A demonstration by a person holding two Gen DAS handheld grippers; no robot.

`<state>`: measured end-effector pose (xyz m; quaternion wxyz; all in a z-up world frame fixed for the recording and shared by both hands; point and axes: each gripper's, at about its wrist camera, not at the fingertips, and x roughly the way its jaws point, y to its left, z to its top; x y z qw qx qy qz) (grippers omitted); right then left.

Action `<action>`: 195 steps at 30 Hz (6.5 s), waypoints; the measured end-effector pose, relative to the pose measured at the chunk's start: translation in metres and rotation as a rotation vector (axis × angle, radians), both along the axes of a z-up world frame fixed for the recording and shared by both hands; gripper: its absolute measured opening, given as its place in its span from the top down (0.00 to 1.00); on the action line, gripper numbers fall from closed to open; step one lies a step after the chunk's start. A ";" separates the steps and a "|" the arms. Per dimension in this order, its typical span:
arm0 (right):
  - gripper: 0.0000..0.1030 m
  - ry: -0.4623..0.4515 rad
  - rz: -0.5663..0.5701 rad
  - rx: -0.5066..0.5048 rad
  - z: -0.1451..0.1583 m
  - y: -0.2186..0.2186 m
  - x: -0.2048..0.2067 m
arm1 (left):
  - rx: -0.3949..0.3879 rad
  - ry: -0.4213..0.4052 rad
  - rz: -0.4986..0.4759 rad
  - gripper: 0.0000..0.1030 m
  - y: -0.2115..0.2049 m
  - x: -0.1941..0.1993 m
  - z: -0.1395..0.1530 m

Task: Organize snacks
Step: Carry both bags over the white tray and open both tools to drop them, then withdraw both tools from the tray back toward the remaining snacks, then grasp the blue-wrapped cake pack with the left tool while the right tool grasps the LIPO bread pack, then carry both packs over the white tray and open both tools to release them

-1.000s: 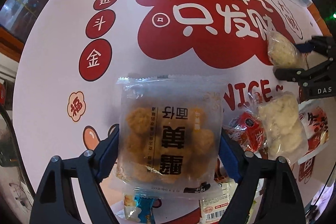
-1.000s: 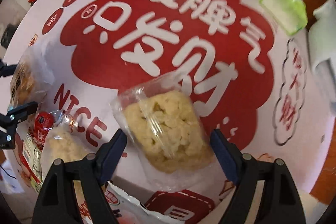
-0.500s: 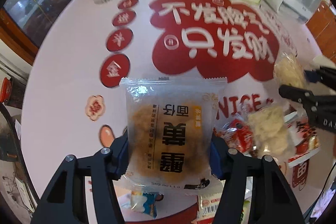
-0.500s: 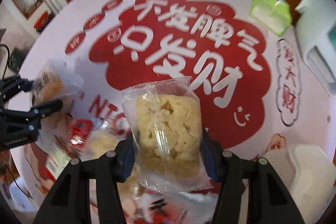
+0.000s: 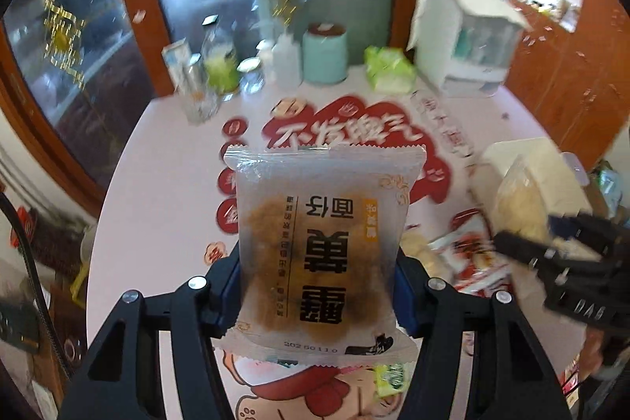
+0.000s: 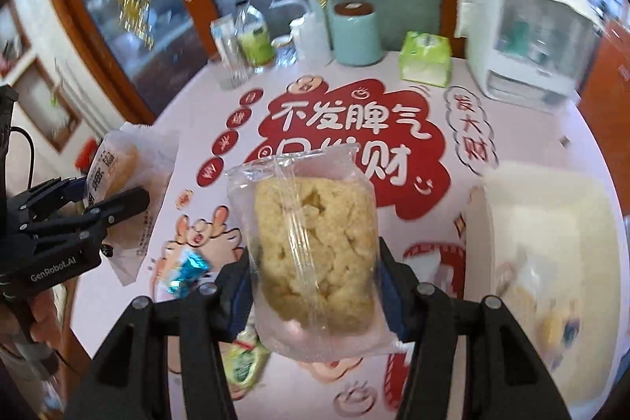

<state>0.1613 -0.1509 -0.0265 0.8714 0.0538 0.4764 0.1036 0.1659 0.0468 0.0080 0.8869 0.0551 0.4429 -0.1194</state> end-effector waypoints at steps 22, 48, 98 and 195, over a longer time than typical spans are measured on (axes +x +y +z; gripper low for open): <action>0.47 -0.162 -0.487 0.111 0.044 -0.112 -0.130 | 0.043 -0.237 -0.434 0.41 -0.197 -0.034 0.096; 0.47 -0.048 -0.743 0.130 -0.014 -0.229 -0.118 | 0.214 -0.066 -0.502 0.41 -0.379 0.031 -0.030; 0.37 0.038 -0.669 0.100 -0.010 -0.180 -0.116 | 0.225 -0.065 -0.369 0.14 -0.256 0.000 -0.012; 0.55 0.038 -0.074 -0.043 -0.088 0.120 -0.072 | 0.094 0.215 -0.145 0.73 0.029 -0.027 -0.110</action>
